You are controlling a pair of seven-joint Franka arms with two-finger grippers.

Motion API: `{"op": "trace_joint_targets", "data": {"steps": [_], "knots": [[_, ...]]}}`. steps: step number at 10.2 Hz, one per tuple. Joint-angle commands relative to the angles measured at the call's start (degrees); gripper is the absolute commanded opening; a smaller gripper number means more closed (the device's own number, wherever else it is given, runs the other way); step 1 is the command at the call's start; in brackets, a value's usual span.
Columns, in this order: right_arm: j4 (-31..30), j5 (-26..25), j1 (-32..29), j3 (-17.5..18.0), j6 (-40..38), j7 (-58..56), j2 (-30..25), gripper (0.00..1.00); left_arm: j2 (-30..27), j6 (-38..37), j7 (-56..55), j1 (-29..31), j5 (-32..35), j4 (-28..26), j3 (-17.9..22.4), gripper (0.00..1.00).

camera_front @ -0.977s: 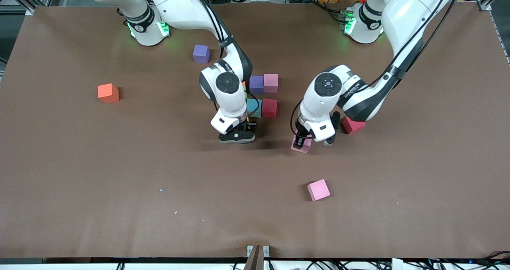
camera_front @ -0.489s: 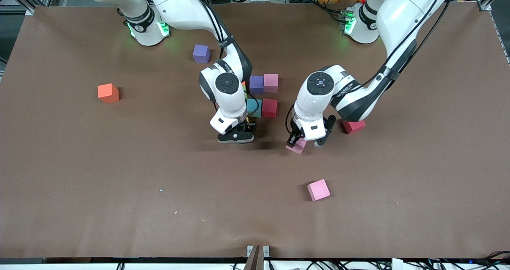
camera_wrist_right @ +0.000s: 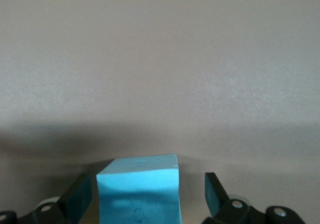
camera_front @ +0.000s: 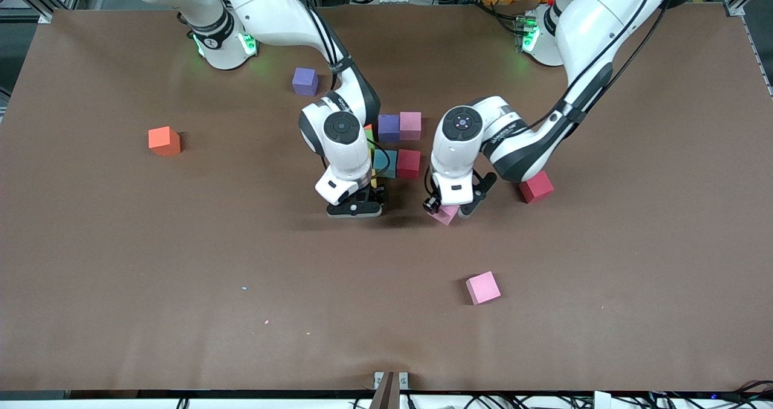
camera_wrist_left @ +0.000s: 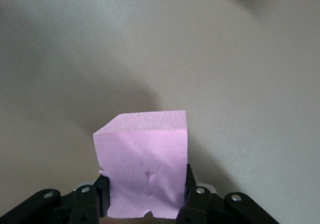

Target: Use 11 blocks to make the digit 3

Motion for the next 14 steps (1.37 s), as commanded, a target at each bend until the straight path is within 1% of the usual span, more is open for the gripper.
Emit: {"op": "trace_joint_targets", "data": {"steps": [1,3,6,7,8,9,10,11,12,14], "knots": [[-0.1,-0.9,-1.5,0.1,-1.0,0.4,-3.4,1.00,1.1,-1.4,2.0,-1.6,1.4,2.2,0.4,0.45],[0.6,-1.0,-2.6,0.2,-4.6,-0.4,-5.7,1.00,1.5,-1.4,2.9,-1.7,1.0,2.4,0.4,0.44],[0.7,-0.9,-6.1,0.3,-10.7,-8.6,-9.8,1.00,2.3,-1.4,4.1,-2.6,1.3,3.3,0.4,0.43],[0.7,-0.9,-7.7,0.3,-12.9,-11.7,-11.0,1.00,2.4,-1.4,4.3,-3.1,0.2,4.0,0.4,0.43],[0.3,-0.9,-9.8,0.3,-15.6,-15.4,-12.3,1.00,2.8,-1.4,3.8,-3.2,-2.5,5.5,1.0,0.42],[0.3,-0.9,-12.1,0.3,-19.4,-18.9,-13.7,1.00,2.9,-1.4,3.4,-3.5,-7.0,6.3,1.4,0.40],[0.2,-0.9,-15.0,0.3,-23.1,-22.0,-15.6,1.00,2.9,-1.4,2.0,-3.7,-10.0,7.3,1.9,0.39],[0.3,-0.9,-18.0,0.3,-27.0,-24.7,-17.5,1.00,3.0,-1.4,-0.4,-3.8,-10.9,8.4,2.1,0.39],[0.4,-0.8,-20.6,0.4,-29.1,-26.2,-18.6,1.00,3.5,-1.4,-3.7,-4.6,-11.7,8.7,2.1,0.39],[0.3,-0.9,-23.6,0.4,-30.4,-26.3,-20.6,1.00,4.8,-1.4,-12.4,-7.0,-13.2,11.5,2.9,0.39]]}}
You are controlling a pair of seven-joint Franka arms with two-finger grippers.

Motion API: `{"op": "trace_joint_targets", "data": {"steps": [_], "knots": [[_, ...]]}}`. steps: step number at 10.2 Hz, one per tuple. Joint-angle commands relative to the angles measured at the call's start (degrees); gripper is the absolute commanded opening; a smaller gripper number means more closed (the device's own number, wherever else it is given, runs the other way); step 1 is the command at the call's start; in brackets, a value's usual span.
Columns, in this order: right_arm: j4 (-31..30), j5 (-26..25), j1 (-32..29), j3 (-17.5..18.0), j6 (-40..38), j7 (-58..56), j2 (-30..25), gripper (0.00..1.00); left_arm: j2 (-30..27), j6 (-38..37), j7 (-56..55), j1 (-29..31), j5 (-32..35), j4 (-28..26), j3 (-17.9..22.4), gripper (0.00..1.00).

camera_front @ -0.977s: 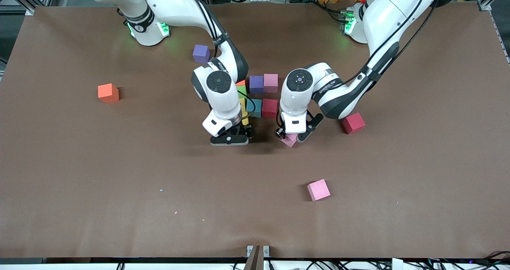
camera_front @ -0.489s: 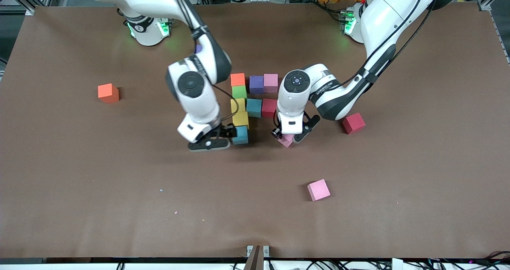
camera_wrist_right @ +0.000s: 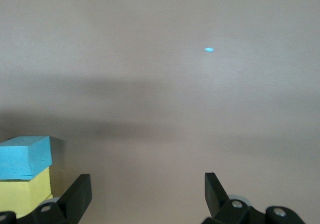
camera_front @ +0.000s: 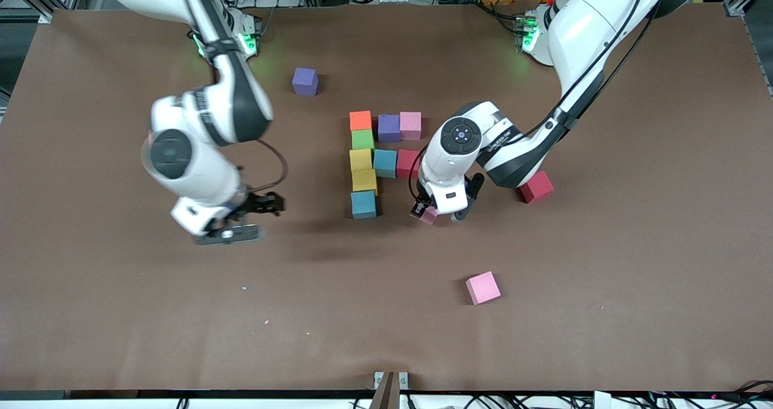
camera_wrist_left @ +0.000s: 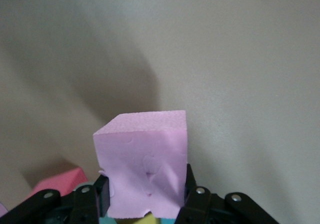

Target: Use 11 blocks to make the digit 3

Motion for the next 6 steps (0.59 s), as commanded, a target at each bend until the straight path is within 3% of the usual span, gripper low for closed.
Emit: {"op": "trace_joint_targets", "data": {"steps": [1,4,6], "knots": [[-1.5,-0.6,-3.6,1.2,-3.1,-0.2,-3.7,1.00,2.4,-1.2,-9.9,-5.8,-1.9,5.1,3.5,0.39],[-1.5,-3.3,-8.0,1.5,-8.4,-2.7,-5.8,1.00,3.6,-1.2,-19.4,-15.2,-4.6,8.0,12.9,0.39],[-1.2,-4.2,-10.2,1.5,-8.2,-11.3,-5.9,1.00,4.8,-1.2,-22.7,-18.2,-6.7,9.8,15.8,0.39]]}}
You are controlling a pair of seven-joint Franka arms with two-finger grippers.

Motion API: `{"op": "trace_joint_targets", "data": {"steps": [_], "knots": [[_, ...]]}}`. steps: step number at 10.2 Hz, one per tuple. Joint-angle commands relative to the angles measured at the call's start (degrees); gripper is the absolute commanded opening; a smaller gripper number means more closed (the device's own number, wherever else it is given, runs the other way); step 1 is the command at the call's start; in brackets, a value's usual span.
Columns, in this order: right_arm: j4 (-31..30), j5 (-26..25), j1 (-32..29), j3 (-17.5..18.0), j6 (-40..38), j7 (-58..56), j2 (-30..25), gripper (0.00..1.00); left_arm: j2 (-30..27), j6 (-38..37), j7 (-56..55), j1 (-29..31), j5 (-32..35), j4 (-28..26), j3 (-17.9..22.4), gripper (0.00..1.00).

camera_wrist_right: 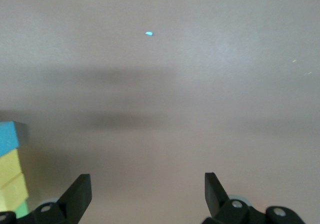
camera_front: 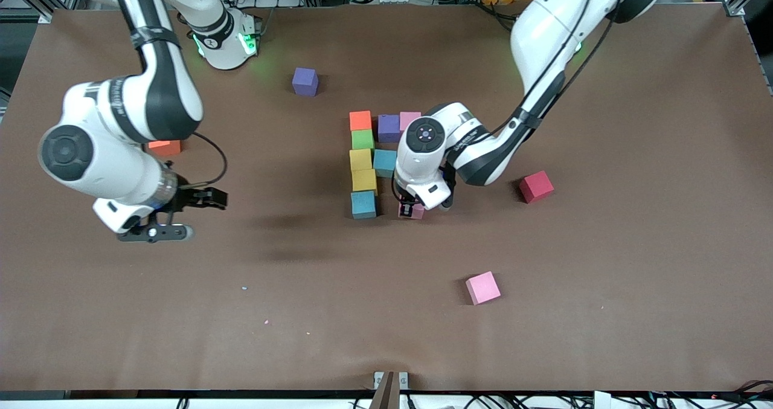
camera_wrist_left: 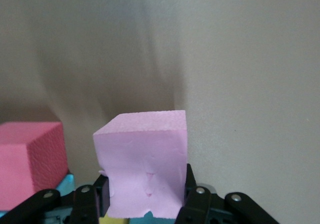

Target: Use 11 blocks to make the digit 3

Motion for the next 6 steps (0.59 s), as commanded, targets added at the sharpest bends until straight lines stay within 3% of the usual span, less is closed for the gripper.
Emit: {"op": "trace_joint_targets", "data": {"steps": [1,4,6], "knots": [[-1.3,-1.8,-3.6,1.4,-0.6,-7.2,-3.1,1.00,2.1,-1.4,-4.0,-2.8,-2.6,4.5,2.4,0.39],[-1.5,-1.8,-10.7,1.7,-3.4,-15.9,-8.6,1.00,3.6,-1.8,-6.8,-4.5,-5.6,6.7,3.8,0.39],[-1.1,-1.8,-14.5,4.4,-6.6,-17.1,-13.2,1.00,4.8,-2.0,-7.4,-5.7,-5.7,8.5,4.4,0.39]]}}
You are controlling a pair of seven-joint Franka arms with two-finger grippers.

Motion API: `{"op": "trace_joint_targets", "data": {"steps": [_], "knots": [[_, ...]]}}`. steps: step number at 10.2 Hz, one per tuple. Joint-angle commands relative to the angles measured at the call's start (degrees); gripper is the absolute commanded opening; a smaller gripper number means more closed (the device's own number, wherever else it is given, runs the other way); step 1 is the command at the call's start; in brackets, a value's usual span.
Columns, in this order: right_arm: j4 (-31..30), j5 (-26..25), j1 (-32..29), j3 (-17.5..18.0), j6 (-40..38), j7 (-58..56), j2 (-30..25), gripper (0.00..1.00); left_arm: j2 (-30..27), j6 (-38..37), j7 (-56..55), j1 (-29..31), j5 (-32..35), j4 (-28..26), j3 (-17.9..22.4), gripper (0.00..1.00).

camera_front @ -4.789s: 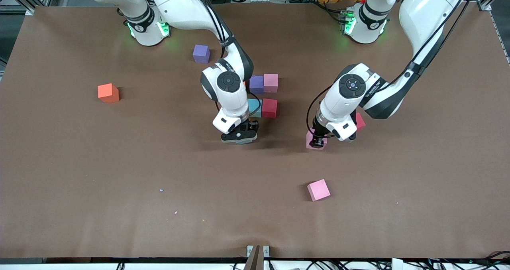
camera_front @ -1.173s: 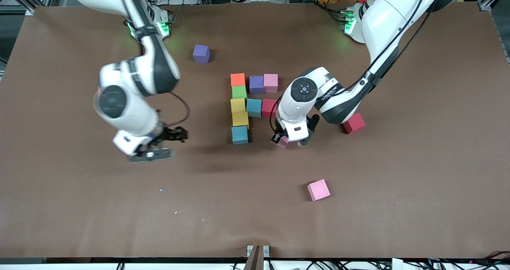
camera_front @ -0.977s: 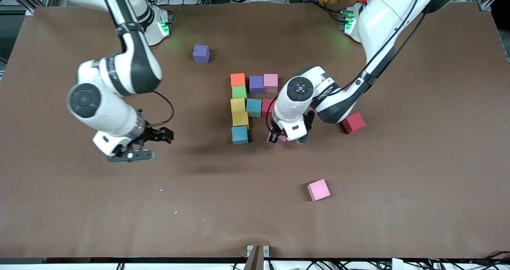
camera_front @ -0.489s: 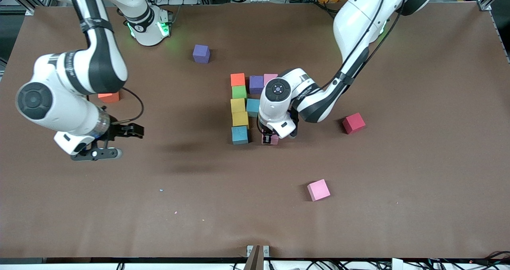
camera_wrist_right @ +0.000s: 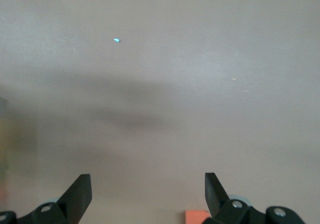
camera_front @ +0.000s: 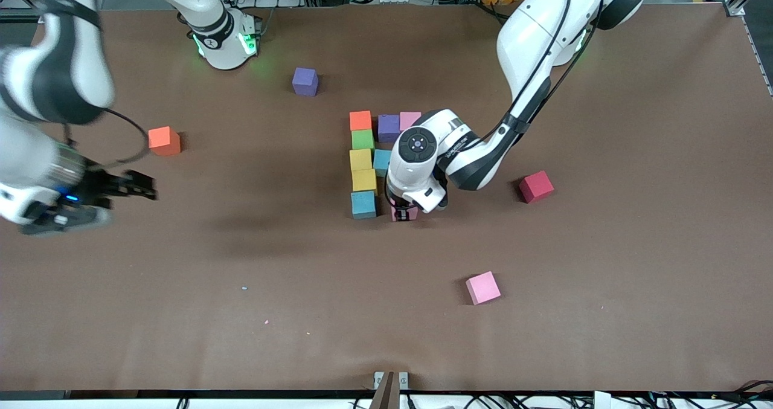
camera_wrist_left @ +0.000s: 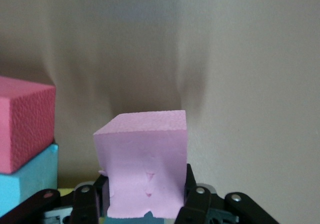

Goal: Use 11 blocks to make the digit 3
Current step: 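Lower the light pink cube beside the cyan cube and open the left gripper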

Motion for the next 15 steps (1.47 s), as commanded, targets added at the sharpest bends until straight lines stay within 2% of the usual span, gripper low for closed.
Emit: {"op": "trace_joint_targets", "data": {"steps": [1,3,5,7,9,13,15], "knots": [[-1.3,-1.0,-5.7,6.6,-3.7,-0.4,-7.7,1.00,1.7,-1.7,-0.9,-2.0,-1.4,3.4,1.3,0.39],[-0.6,-1.0,-11.5,12.0,-6.0,-0.3,-10.0,1.00,2.3,-1.9,-0.9,-2.4,-1.4,4.0,1.2,0.39],[-0.1,-1.6,-11.8,12.2,-6.0,1.0,-10.4,1.00,3.6,-3.2,-0.9,-2.9,-1.4,5.8,1.2,0.40],[-0.3,-5.9,-12.3,13.4,-6.0,2.6,-11.0,1.00,4.0,-3.5,-0.9,-3.4,-1.4,6.3,1.2,0.40],[-0.3,-6.1,-15.5,15.9,-8.6,2.8,-11.6,1.00,4.3,-3.5,-0.8,-3.7,-1.4,7.1,1.2,0.40],[0.4,-6.8,-15.9,16.1,-8.9,2.8,-11.3,1.00,5.5,-3.5,-0.8,-4.2,-1.4,8.4,1.2,0.44],[3.5,-6.8,-15.8,16.2,-13.1,2.7,-10.9,1.00,5.7,-3.5,-0.8,-4.5,-1.4,8.6,1.2,0.46]]}}
